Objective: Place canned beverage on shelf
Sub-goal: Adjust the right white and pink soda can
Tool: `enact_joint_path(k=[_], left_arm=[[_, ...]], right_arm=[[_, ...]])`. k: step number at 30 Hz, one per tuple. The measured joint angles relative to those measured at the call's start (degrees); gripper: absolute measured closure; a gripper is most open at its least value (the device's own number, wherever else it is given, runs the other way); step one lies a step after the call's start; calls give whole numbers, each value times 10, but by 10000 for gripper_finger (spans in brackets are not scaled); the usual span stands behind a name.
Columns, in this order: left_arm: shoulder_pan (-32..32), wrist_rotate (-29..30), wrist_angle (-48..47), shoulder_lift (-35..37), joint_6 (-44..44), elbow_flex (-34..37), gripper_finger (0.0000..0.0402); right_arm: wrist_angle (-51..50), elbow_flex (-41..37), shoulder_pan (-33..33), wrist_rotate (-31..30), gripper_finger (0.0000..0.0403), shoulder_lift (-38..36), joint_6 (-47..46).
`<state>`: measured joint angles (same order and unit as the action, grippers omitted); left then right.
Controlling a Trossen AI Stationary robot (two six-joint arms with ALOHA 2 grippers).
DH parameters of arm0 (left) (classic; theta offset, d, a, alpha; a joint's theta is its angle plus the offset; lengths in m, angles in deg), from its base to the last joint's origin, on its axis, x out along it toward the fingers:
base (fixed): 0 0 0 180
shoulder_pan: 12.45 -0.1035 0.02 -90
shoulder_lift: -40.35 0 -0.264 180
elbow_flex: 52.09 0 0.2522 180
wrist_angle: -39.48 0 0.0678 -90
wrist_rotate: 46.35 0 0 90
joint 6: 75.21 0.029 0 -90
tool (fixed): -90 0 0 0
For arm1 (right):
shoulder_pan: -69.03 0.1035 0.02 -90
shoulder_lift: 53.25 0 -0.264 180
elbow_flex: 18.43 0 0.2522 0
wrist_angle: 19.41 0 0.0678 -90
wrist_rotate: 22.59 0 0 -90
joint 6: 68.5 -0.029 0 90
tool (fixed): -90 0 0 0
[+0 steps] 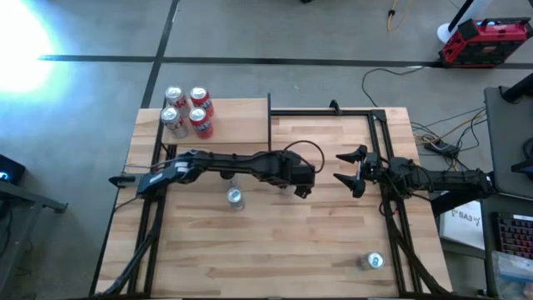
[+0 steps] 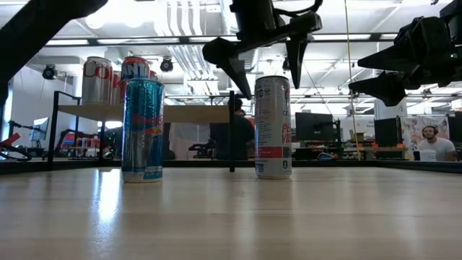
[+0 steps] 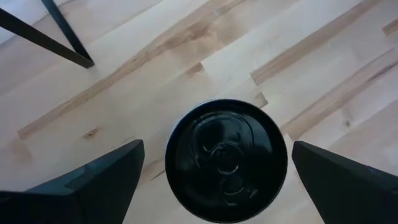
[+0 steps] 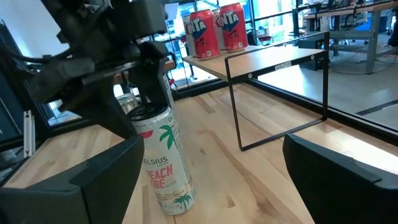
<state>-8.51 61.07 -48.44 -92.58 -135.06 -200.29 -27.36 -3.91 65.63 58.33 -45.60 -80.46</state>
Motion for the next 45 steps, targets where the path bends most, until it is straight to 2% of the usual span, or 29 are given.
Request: enact_joint_path(k=[6,14,16,22,30,35,45], left_arm=[[-3,0,2,-6,9,0,49],[-11,-2,6,-6,17,2,150],[-11,-6,6,-6,29,2,164],[-11,-33,-10,-4,87,2,164],[-12,-98,-44,8,154,2,156],[-11,-114,-51,21,208,3,158],[-11,-116,-93,36,224,3,159]], right_arm=[[0,0,0,0,35,0,0],[0,0,0,0,35,0,0],[0,0,0,0,35,0,0],[0,0,0,0,35,0,0],[0,0,0,0,35,0,0],[0,0,0,0,35,0,0],[0,0,0,0,35,0,0]])
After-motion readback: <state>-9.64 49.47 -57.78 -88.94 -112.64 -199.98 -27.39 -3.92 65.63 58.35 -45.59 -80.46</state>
